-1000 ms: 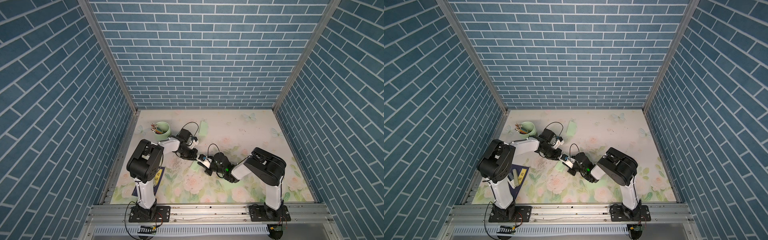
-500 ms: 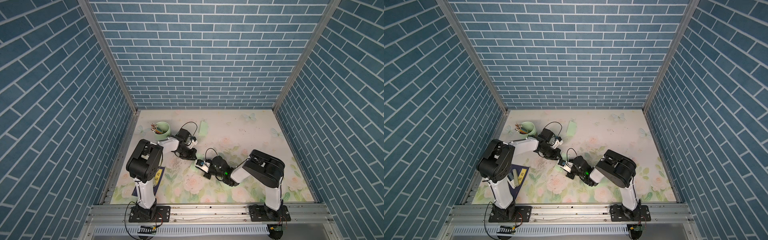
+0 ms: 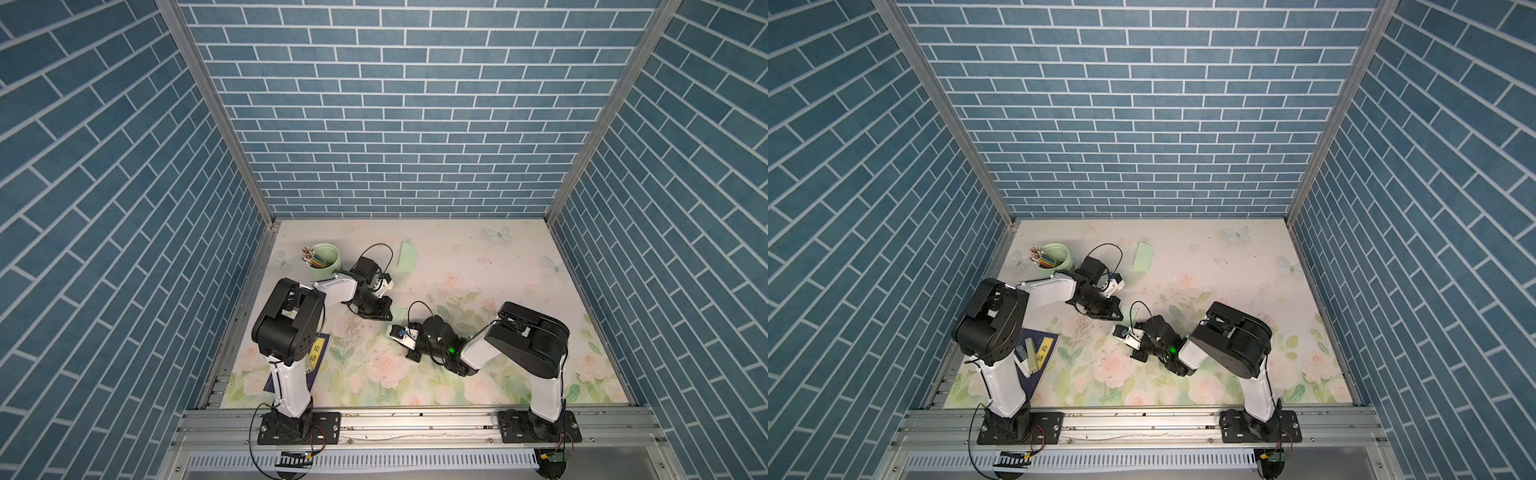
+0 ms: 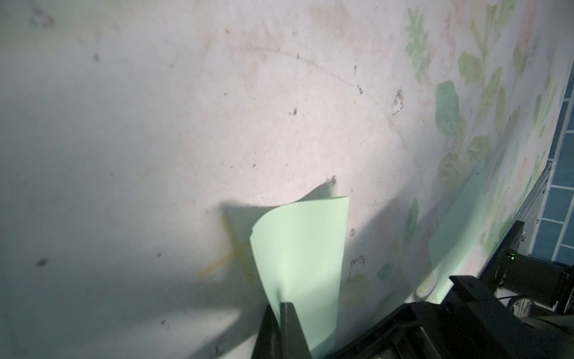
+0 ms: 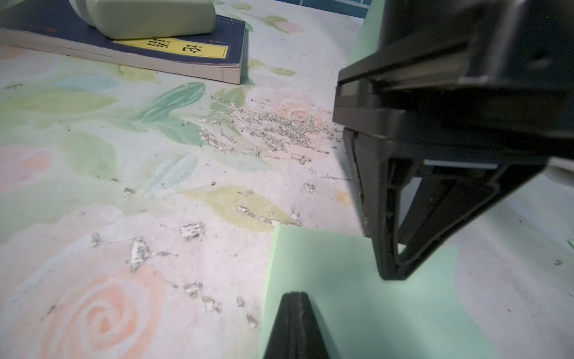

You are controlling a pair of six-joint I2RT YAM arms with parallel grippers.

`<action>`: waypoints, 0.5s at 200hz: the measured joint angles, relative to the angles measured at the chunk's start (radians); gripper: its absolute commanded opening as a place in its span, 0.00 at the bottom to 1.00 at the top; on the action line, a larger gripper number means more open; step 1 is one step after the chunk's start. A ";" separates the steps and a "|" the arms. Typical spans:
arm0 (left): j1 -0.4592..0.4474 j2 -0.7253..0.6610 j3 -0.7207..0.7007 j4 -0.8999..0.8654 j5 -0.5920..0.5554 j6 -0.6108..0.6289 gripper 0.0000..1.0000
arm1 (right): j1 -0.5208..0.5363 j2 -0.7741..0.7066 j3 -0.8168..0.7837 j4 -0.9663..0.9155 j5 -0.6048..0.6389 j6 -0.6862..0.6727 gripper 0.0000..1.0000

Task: Fold the square paper along the opposite sides
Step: Smooth out the paper at the center of the board.

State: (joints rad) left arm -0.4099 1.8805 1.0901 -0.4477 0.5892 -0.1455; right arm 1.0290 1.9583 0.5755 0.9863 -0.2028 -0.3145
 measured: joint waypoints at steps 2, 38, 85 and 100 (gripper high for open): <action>0.000 0.000 0.000 0.000 0.000 0.000 0.00 | 0.000 0.000 -0.001 0.000 0.000 0.000 0.00; 0.000 0.000 0.002 -0.004 -0.001 0.000 0.00 | 0.008 -0.012 -0.017 0.001 0.000 0.000 0.00; 0.015 0.003 0.013 -0.002 -0.018 0.000 0.00 | 0.036 -0.053 -0.061 0.004 -0.012 0.004 0.00; 0.025 0.007 0.021 0.006 -0.024 0.000 0.00 | 0.040 -0.096 -0.090 -0.014 -0.018 0.006 0.00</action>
State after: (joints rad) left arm -0.3851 1.8877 1.1107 -0.4419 0.5655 -0.1455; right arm 1.0687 1.8622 0.4854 0.9718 -0.2203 -0.3084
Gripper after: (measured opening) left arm 0.049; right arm 0.066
